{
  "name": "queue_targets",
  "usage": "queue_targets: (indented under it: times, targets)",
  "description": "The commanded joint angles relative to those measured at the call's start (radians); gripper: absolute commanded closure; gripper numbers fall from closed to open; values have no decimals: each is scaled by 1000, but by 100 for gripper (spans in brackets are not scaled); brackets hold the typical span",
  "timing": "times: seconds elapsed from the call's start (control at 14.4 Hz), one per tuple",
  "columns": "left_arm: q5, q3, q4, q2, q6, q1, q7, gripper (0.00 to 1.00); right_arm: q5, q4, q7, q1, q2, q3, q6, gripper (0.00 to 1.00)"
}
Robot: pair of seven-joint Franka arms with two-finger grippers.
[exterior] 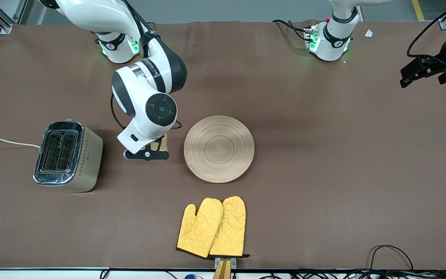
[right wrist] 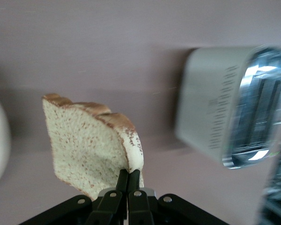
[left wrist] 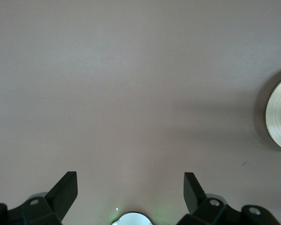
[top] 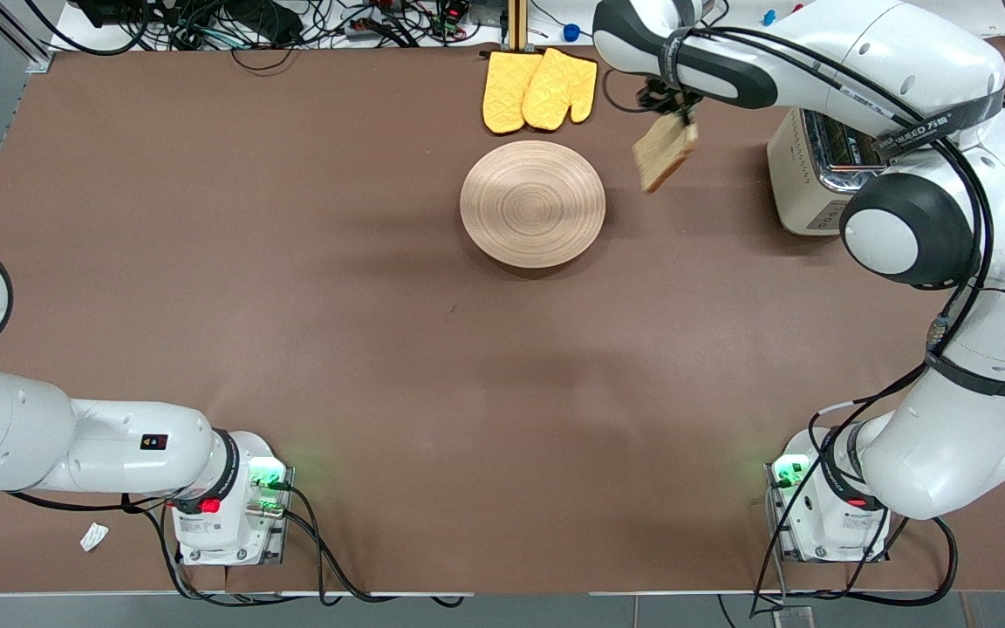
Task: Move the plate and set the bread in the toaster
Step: 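Lift the bread with the right gripper and carry it to the toaster, then lower the bread into the toaster slot with the right gripper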
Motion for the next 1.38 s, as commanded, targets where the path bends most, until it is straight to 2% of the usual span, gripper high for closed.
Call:
queue_targets:
  times: [0.0,0.21,0.35,0.62,0.97,1.31]
  targets:
    - [-1,0,2,-7,1,2,7,0,-240,-3,-96,21,-16,11,-104,100]
    - [-1,0,2,-7,0,2,7,0,-405,-3,-177,13,-17,3,-180,100]
    - [-1,0,2,-8,0,2,7,0,-446,0,-217,-26,-19,-14,-180,100]
    - [-1,2,2,-8,-2,2,7,0,-437,52,-199,-105,-10,-96,-209,100]
    - [-1,2,2,-8,-2,4,7,0,-439,51,-202,-212,-10,-98,-211,100]
    - [-1,2,2,-8,-2,5,7,0,-374,42,-190,-225,-4,-98,-247,100]
